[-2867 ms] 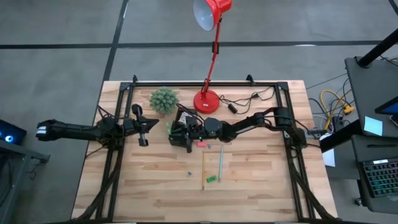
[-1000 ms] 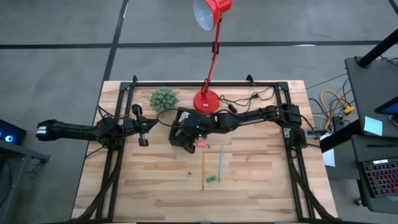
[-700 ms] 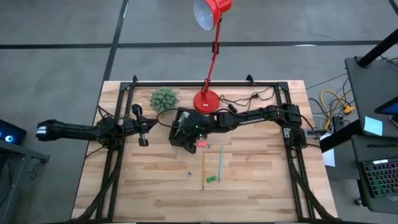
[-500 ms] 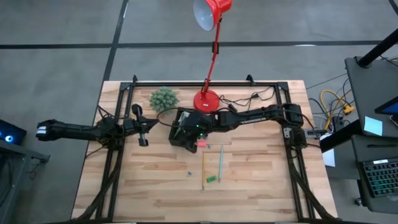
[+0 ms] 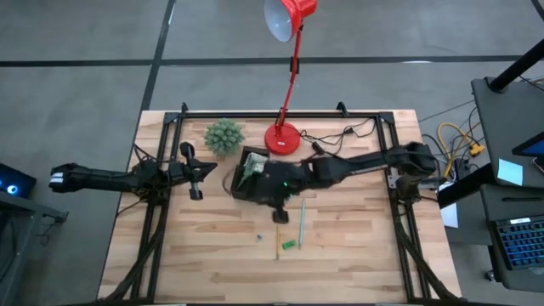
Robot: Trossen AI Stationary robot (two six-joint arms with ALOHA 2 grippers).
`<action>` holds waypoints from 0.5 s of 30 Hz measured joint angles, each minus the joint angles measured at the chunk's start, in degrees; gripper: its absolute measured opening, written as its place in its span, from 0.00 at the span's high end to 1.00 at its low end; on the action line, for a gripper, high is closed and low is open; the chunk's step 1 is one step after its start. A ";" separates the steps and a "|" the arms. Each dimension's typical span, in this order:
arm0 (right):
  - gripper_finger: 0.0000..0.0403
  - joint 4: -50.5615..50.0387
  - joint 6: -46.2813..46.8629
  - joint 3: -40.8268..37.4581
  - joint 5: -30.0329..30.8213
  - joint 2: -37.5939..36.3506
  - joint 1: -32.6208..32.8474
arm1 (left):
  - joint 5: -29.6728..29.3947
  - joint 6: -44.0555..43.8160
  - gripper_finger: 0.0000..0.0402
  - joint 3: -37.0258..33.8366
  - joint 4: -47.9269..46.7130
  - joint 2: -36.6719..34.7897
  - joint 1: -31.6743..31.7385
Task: Pick and place office supplies into organizer
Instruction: Put the blue pencil in the black desk organizer
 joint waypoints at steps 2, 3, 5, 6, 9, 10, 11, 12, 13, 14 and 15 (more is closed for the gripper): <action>0.86 -1.95 -2.39 -0.18 1.82 -0.93 2.40 | 0.01 0.00 1.00 0.00 -0.05 -0.02 0.00; 0.86 -2.90 -3.50 -0.20 3.14 -1.23 3.66 | 0.01 0.00 1.00 0.00 -0.02 -0.01 0.00; 0.86 -4.75 -5.01 -0.21 6.16 -1.33 6.26 | 0.02 0.00 1.00 0.00 -0.04 -0.01 -0.01; 0.86 -5.87 -5.62 -0.29 7.81 -1.33 7.49 | 0.00 0.00 1.00 0.00 -0.03 -0.02 -0.01; 0.86 -7.34 -6.56 -0.61 11.88 -1.23 10.89 | 0.00 0.00 1.00 0.00 -0.02 -0.02 -0.01; 0.86 -7.31 -6.80 -0.85 12.80 -1.22 11.84 | 0.02 0.00 1.00 0.00 -0.02 -0.04 -0.01; 0.86 -7.34 -7.15 -1.09 13.30 -1.21 12.72 | 0.02 0.00 1.00 0.00 -0.02 -0.04 0.00; 0.86 -7.41 -7.39 -1.33 13.44 -1.12 13.58 | 0.00 0.00 1.00 0.00 -0.02 -0.04 -0.01; 0.86 -7.44 -7.62 -1.51 13.48 -1.05 14.43 | 0.00 0.00 1.00 0.00 -0.02 -0.02 0.01; 0.86 -7.46 -7.80 -1.65 13.47 -1.02 15.14 | 0.01 0.00 1.00 0.00 -0.02 0.00 -0.01; 0.86 -7.46 -7.92 -1.77 13.47 -1.02 15.76 | 0.01 0.00 1.00 0.00 -0.02 -0.03 0.00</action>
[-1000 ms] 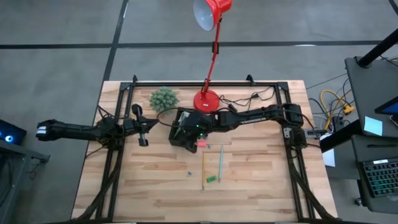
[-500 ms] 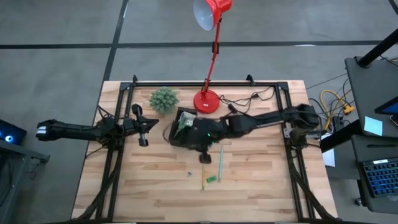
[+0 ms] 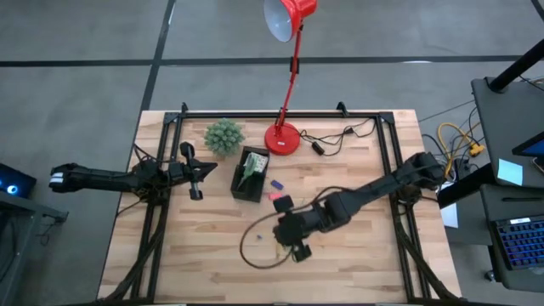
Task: Pick and place office supplies into organizer
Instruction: Put the blue pencil in the black desk organizer
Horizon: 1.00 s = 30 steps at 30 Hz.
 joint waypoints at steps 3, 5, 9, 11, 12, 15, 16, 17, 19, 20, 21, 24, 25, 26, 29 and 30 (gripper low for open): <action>0.86 -0.82 -0.02 -0.03 -0.01 0.00 1.55 | -0.01 0.00 1.00 0.00 0.02 -0.02 -0.01; 0.86 -2.22 -0.97 -0.11 -0.01 0.00 2.23 | -0.01 0.00 1.00 0.00 0.02 -0.02 0.01; 0.86 -7.48 -6.64 -0.11 0.03 0.00 3.16 | -0.01 0.00 1.00 0.00 0.02 -0.02 0.00; 0.86 -10.33 -9.09 -0.14 0.01 0.00 3.28 | -0.01 0.00 1.00 0.00 0.04 -0.02 0.00; 0.86 -11.58 -9.91 -0.14 -0.01 0.02 3.30 | -0.01 0.00 1.00 0.00 0.04 -0.02 -0.01; 0.86 -15.09 -10.34 -0.14 -0.09 0.46 3.26 | -0.01 0.00 1.00 0.00 0.04 -0.02 -0.01; 0.86 -16.34 -10.42 -0.14 -0.42 0.77 3.26 | -0.01 0.00 1.00 0.00 0.04 -0.02 0.01; 0.86 -17.14 -10.50 -0.14 -0.47 1.12 3.24 | -0.01 0.00 1.00 0.00 0.04 -0.02 -0.01; 0.86 -18.58 -11.14 -0.14 -0.45 2.07 3.24 | -0.01 0.00 1.00 0.00 0.04 -0.02 0.00; 0.86 -19.10 -12.05 -0.15 -0.47 2.58 3.26 | -0.01 0.00 1.00 0.00 0.07 -0.02 -0.01; 0.86 -19.19 -13.03 -0.26 -0.48 3.17 3.26 | -0.01 0.00 1.00 0.00 0.06 -0.02 0.01; 0.83 -19.15 -15.80 -0.36 -0.51 5.29 3.26 | -0.03 0.00 1.00 0.00 0.07 -0.02 -0.01; 0.81 -19.09 -16.60 -0.36 -0.51 6.05 3.26 | -0.01 0.00 1.00 0.00 0.07 -0.02 -0.01; 0.79 -19.03 -17.26 -0.36 -0.49 6.80 3.26 | -0.01 0.00 1.00 0.00 0.07 -0.02 -0.01; 0.70 -18.84 -17.97 -0.36 -0.49 8.84 3.17 | -0.03 0.00 1.00 0.00 0.07 -0.02 -0.01; 0.67 -18.86 -17.94 -0.36 -0.49 9.42 3.13 | -0.02 0.00 1.00 0.00 0.07 -0.02 0.00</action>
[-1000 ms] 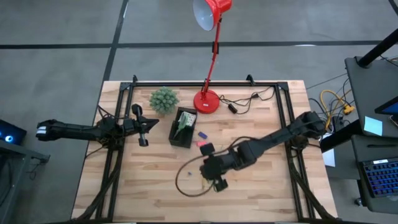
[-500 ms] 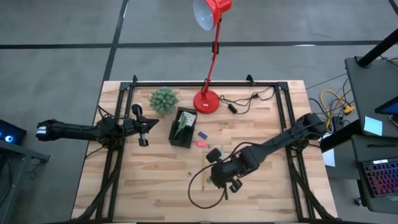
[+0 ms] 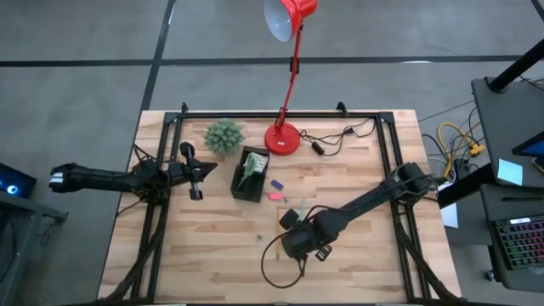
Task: Pick and place office supplies into organizer
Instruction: Put the blue pencil in the black desk organizer
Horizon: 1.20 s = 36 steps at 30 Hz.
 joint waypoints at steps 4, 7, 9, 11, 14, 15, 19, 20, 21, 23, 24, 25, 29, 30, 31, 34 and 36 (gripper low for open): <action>0.57 -0.18 -0.28 -0.02 0.00 1.69 -0.27 | 0.01 0.00 1.00 0.00 0.00 0.00 -0.02; 0.53 -0.20 -0.43 -0.15 0.04 1.86 -0.27 | 0.01 0.00 1.00 0.00 0.00 0.00 0.00; 0.52 -0.30 -2.20 -0.17 0.04 1.86 -0.29 | 0.01 0.00 1.00 0.00 0.00 0.00 0.00; 0.52 -0.48 -2.99 -0.21 0.02 1.86 -0.29 | 0.01 0.00 1.00 0.00 0.00 0.00 -0.02; 0.52 -0.88 -6.97 -0.40 0.02 1.86 -0.29 | 0.01 0.00 1.00 0.00 0.00 0.00 -0.01; 0.52 -1.41 -9.11 -0.66 0.02 1.86 -0.29 | 0.01 0.00 1.00 0.00 0.00 0.00 -0.01; 0.52 -2.46 -16.16 -2.07 0.06 1.86 -0.55 | -0.01 0.00 1.00 0.00 0.00 0.00 0.01; 0.52 -2.52 -17.41 -2.57 0.05 1.86 -0.76 | 0.01 0.00 1.00 0.00 0.00 0.00 0.00; 0.52 -2.52 -18.56 -3.03 0.08 1.86 -1.06 | -0.01 0.00 1.00 0.00 0.00 0.00 -0.01; 0.53 -2.62 -20.04 -3.58 1.23 1.86 -1.71 | 0.01 0.00 1.00 0.00 0.00 0.00 -0.02; 0.54 -2.61 -20.40 -3.61 1.97 1.86 -2.11 | 0.01 0.00 1.00 0.00 0.00 0.00 -0.02; 0.54 -2.51 -20.42 -3.61 2.41 1.84 -2.48 | 0.01 0.00 1.00 0.00 0.00 0.00 -0.02; 0.58 -2.58 -20.80 -3.61 2.54 1.84 -4.27 | 0.01 0.00 1.00 0.00 0.00 0.00 -0.01; 0.59 -2.60 -20.87 -3.65 2.16 1.84 -4.70 | 0.00 0.00 1.00 0.00 0.00 0.00 0.00; 0.60 -2.61 -21.42 -3.65 1.64 1.84 -5.14 | 0.00 0.00 1.00 0.00 0.00 0.00 -0.01; 0.63 -2.64 -23.11 -3.69 1.03 1.84 -6.11 | 0.01 0.00 1.00 0.00 0.00 0.00 -0.02; 0.65 -2.63 -24.83 -3.75 0.51 1.82 -6.52 | -0.02 0.00 1.00 0.00 0.00 0.00 -0.02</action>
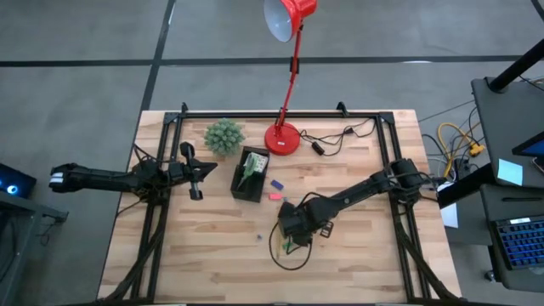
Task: Pick and place office supplies into organizer
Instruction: Put the blue pencil in the black desk organizer
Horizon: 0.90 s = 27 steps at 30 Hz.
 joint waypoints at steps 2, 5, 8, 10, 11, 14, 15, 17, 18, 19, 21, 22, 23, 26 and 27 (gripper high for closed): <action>0.66 -0.21 -1.84 -0.27 -1.07 0.00 -0.28 | 0.02 0.00 1.00 0.00 0.00 0.00 0.01; 0.67 -0.20 -3.37 -0.76 -1.26 0.00 -0.62 | 0.02 0.00 1.00 0.00 0.00 0.00 0.02; 0.66 -0.14 -5.22 -1.34 -1.25 0.00 -0.89 | 0.00 0.00 1.00 0.00 0.00 0.00 0.02; 0.65 0.14 -6.44 -1.57 -1.24 0.00 -1.02 | 0.01 0.01 1.00 0.00 0.00 0.00 0.01; 0.64 0.38 -6.65 -1.69 -1.35 0.00 -1.08 | 0.02 0.02 1.00 0.00 0.00 0.00 0.00; 0.64 1.35 -6.92 -2.32 -2.76 0.00 -1.44 | 0.02 0.02 1.00 0.00 0.00 0.00 0.01; 0.64 1.87 -6.91 -2.64 -3.32 0.00 -1.51 | 0.02 0.01 1.00 0.00 -0.01 0.00 0.00; 0.65 2.98 -7.06 -3.45 -4.16 0.00 -1.64 | 0.01 0.01 1.00 0.00 0.00 0.00 0.01; 0.65 3.45 -7.36 -3.83 -4.14 0.00 -1.64 | 0.02 0.02 1.00 0.00 -0.01 0.00 0.00; 0.65 3.82 -7.84 -4.14 -4.15 0.00 -1.68 | 0.02 0.01 1.00 0.00 0.00 0.00 0.02; 0.66 4.07 -8.51 -4.45 -4.19 0.00 -1.75 | 0.02 0.02 1.00 0.00 0.00 0.00 0.00; 0.67 4.16 -8.73 -4.54 -4.22 0.00 -1.78 | 0.02 0.02 1.00 0.00 0.00 0.00 0.00; 0.67 4.25 -9.16 -4.61 -4.37 -0.03 -1.84 | 0.02 0.02 1.00 0.00 0.00 0.00 0.00; 0.68 4.56 -10.05 -4.71 -5.97 -0.07 -2.44 | 0.01 0.01 1.00 0.00 -0.01 0.00 0.00; 0.69 4.66 -9.79 -4.71 -6.74 -0.07 -2.69 | 0.01 0.02 1.00 0.00 0.00 0.00 0.00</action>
